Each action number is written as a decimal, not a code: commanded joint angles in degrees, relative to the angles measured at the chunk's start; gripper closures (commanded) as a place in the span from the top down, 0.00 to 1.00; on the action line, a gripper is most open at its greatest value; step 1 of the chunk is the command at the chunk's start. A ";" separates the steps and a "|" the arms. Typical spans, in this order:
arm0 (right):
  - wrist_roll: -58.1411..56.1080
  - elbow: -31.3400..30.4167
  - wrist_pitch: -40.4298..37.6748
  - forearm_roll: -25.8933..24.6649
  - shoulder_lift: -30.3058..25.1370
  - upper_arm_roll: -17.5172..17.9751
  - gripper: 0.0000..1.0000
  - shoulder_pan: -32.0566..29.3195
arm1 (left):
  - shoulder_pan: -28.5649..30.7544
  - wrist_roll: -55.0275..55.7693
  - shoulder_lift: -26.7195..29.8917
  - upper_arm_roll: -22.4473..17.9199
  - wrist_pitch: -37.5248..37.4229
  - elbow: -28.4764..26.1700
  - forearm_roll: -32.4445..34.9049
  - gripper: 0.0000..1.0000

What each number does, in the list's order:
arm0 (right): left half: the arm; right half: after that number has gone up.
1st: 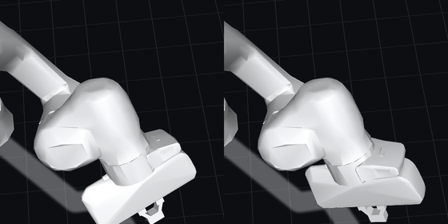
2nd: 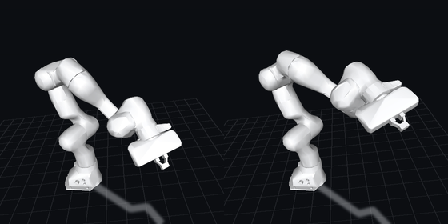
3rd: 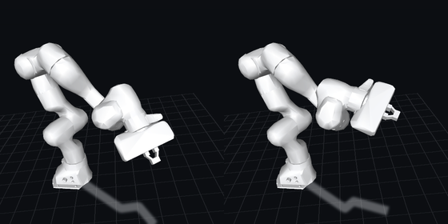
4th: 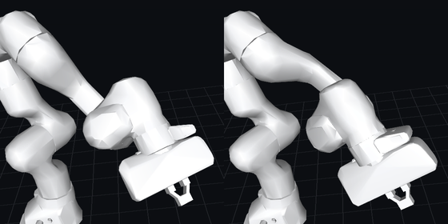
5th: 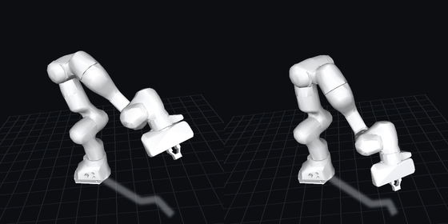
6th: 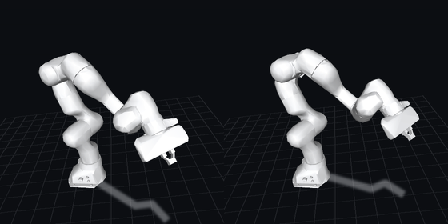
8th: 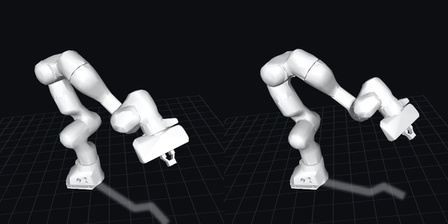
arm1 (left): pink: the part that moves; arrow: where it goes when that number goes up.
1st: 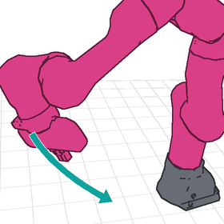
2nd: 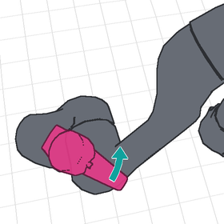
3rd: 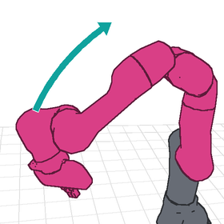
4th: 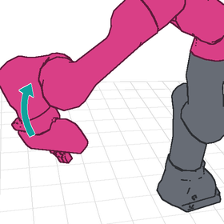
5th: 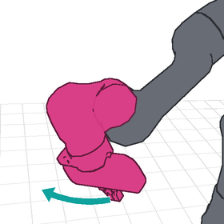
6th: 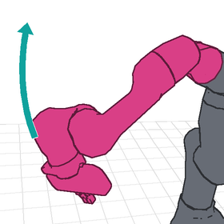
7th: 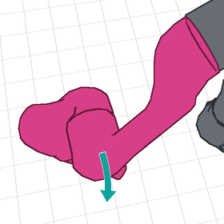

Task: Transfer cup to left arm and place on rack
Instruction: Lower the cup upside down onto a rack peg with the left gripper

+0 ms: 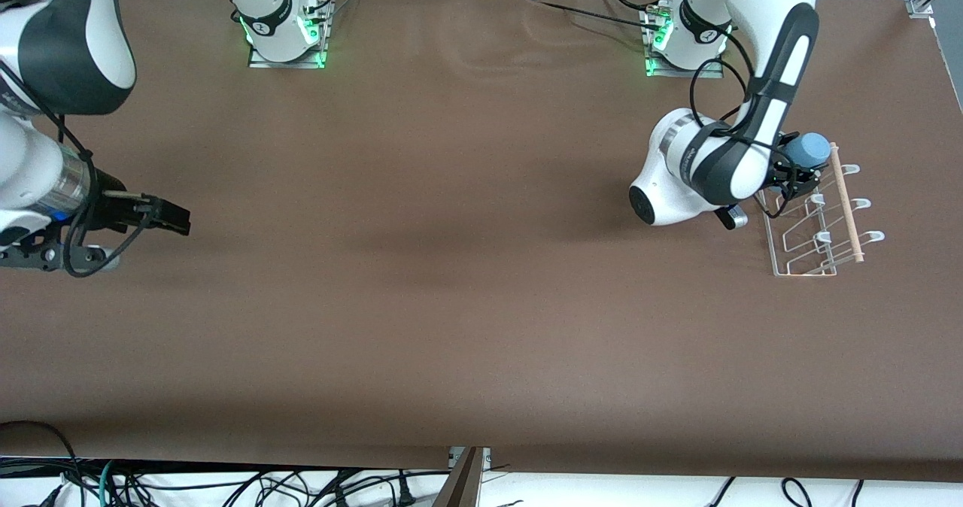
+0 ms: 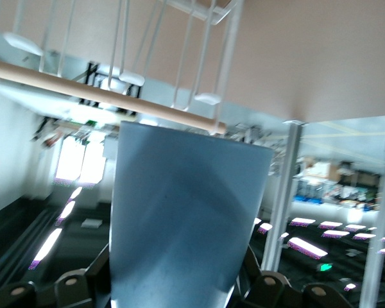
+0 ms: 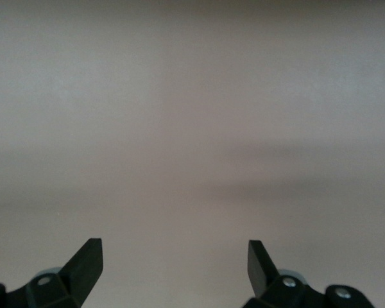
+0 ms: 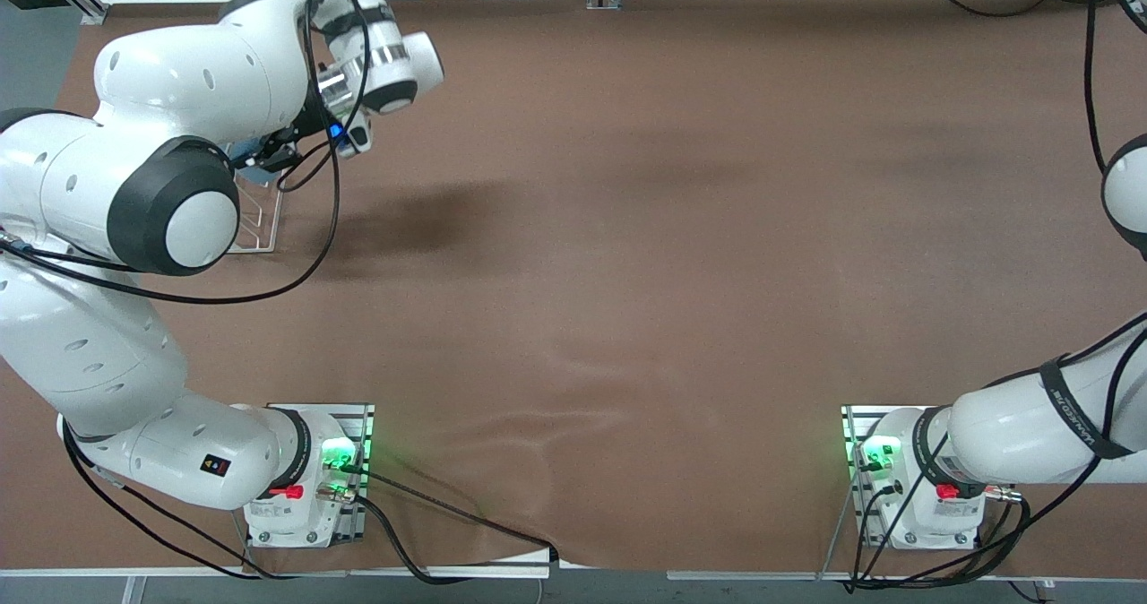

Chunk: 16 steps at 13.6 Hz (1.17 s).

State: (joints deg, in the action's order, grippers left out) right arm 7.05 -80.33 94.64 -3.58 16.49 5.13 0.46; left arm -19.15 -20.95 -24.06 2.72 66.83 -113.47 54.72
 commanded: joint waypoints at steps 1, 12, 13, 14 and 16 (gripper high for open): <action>-0.81 -2.90 0.19 -0.20 -5.06 -0.47 1.00 -1.60 | 1.03 1.26 7.79 0.01 4.52 -9.91 3.63 0.09; -5.38 -2.46 -2.80 -0.73 -6.20 -0.73 1.00 -2.04 | 6.23 10.75 8.42 0.10 15.07 -18.72 8.03 0.09; -5.38 -2.46 -2.71 -0.55 -6.12 -0.65 1.00 -2.65 | 6.23 12.15 7.81 0.10 15.95 -19.07 9.25 0.10; -5.29 -2.46 -2.71 -0.38 -6.11 -0.65 1.00 -2.75 | 6.31 13.99 6.85 0.18 16.13 -19.51 9.79 0.11; -5.29 -2.46 -2.54 -0.38 -6.11 -0.65 1.00 -2.66 | 6.14 15.59 6.05 0.18 16.14 -19.60 9.79 0.24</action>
State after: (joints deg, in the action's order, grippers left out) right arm 2.84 -81.74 92.20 -3.62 11.37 4.10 -1.61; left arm -12.86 -7.56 -17.37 2.76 82.69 -132.29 62.52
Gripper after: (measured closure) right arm 0.000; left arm 0.229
